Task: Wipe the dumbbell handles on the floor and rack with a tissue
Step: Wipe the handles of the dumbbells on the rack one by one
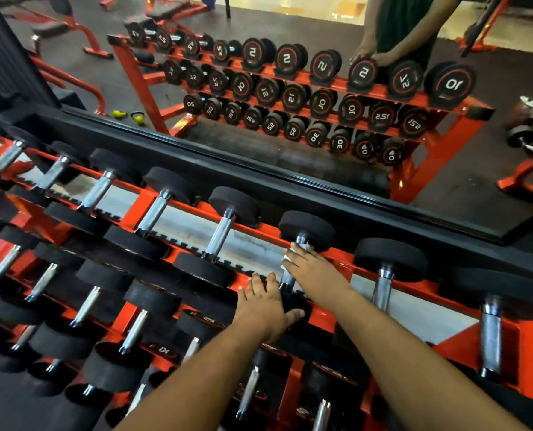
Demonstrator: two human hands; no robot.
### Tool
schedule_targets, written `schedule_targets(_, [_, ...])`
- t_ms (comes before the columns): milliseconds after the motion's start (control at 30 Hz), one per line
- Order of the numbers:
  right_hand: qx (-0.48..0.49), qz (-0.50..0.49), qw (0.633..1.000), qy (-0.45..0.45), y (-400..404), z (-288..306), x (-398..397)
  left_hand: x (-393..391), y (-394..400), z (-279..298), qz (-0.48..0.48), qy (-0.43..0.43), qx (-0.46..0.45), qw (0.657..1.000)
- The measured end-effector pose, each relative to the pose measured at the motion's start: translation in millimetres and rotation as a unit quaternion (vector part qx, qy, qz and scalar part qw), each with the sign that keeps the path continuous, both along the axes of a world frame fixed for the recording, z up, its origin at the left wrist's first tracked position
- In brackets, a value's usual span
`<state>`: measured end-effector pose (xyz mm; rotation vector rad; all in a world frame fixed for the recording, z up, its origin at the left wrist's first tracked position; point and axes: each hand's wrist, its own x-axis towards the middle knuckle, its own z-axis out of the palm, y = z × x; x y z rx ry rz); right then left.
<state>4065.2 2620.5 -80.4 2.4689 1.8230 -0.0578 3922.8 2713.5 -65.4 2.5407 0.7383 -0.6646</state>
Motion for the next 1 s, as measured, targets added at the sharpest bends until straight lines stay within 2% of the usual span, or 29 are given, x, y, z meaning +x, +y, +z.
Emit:
schedule_targets(167, [-0.052,0.160,0.981,-0.101,-6,-3,16,0,-1,0,-0.001,-0.005,-0.001,1.000])
schedule_targets(233, [-0.090,0.130,0.972,-0.173,6,3,22,0,-1,0,0.002,-0.007,-0.002,1.000])
schedule_targets(300, [-0.141,0.080,0.968,-0.194,21,8,18,0,0,0,0.004,-0.007,-0.005,1.000])
schedule_targets(400, [-0.168,0.078,0.969,-0.167,34,14,5,0,0,-2,0.005,-0.009,-0.008,1.000])
schedule_targets(600, [-0.066,0.232,0.970,-0.014,-12,4,17,0,1,-2,-0.003,-0.004,0.002,1.000])
schedule_targets(667, [-0.071,0.207,0.976,-0.017,-23,4,24,0,0,-2,-0.005,-0.002,0.003,1.000])
schedule_targets(800, [-0.036,0.056,0.997,-0.042,-21,2,10,-1,1,-1,-0.006,-0.002,0.001,1.000])
schedule_targets(867, [-0.004,0.067,0.997,-0.025,-20,-12,2,0,2,-1,-0.009,-0.003,0.001,1.000])
schedule_targets(1000, [-0.014,0.134,0.991,0.008,-30,-20,12,1,2,-3,-0.004,-0.006,0.002,1.000])
